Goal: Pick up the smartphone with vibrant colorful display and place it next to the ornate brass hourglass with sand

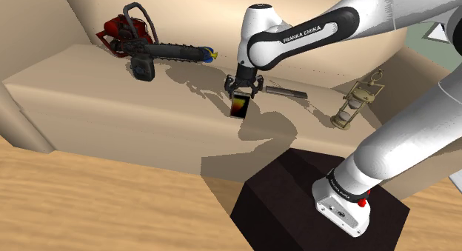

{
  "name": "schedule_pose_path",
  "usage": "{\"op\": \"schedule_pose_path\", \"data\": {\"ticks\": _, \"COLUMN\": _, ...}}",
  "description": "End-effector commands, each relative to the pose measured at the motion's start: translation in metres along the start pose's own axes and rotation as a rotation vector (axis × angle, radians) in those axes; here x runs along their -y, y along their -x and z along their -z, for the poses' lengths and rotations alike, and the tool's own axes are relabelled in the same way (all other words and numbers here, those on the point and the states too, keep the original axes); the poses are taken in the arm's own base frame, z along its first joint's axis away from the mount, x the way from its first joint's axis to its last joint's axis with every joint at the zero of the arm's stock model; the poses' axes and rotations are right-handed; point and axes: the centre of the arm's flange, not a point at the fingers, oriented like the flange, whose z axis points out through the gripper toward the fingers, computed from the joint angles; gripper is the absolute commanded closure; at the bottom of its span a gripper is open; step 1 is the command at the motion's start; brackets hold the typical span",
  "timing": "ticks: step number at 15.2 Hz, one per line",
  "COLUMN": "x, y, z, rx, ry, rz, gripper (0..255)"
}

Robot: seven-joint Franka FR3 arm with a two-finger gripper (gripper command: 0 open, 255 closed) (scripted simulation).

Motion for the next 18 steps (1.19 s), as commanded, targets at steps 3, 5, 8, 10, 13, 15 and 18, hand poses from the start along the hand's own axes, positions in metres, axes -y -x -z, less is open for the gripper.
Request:
{"op": "schedule_pose_path", "data": {"ticks": 3, "x": 0.0, "y": 0.0, "z": 0.0, "rx": 0.0, "ry": 0.0, "rz": 0.0, "gripper": 255}}
{"op": "schedule_pose_path", "data": {"ticks": 5, "x": 0.0, "y": 0.0, "z": 0.0, "rx": 0.0, "ry": 0.0, "rz": 0.0, "gripper": 255}}
{"op": "schedule_pose_path", "data": {"ticks": 8, "x": 0.0, "y": 0.0, "z": 0.0, "rx": 0.0, "ry": 0.0, "rz": 0.0, "gripper": 255}}
{"op": "schedule_pose_path", "data": {"ticks": 10, "x": 0.0, "y": 0.0, "z": 0.0, "rx": 0.0, "ry": 0.0, "rz": 0.0, "gripper": 255}}
{"op": "schedule_pose_path", "data": {"ticks": 13, "x": 0.0, "y": 0.0, "z": 0.016, "rx": 0.0, "ry": 0.0, "rz": 0.0, "gripper": 255}}
{"op": "schedule_pose_path", "data": {"ticks": 15, "x": -0.001, "y": 0.0, "z": 0.026, "rx": 0.0, "ry": 0.0, "rz": 0.0, "gripper": 255}}
{"op": "schedule_pose_path", "data": {"ticks": 18, "x": -0.001, "y": 0.0, "z": 0.042, "rx": 0.0, "ry": 0.0, "rz": 0.0, "gripper": 255}}
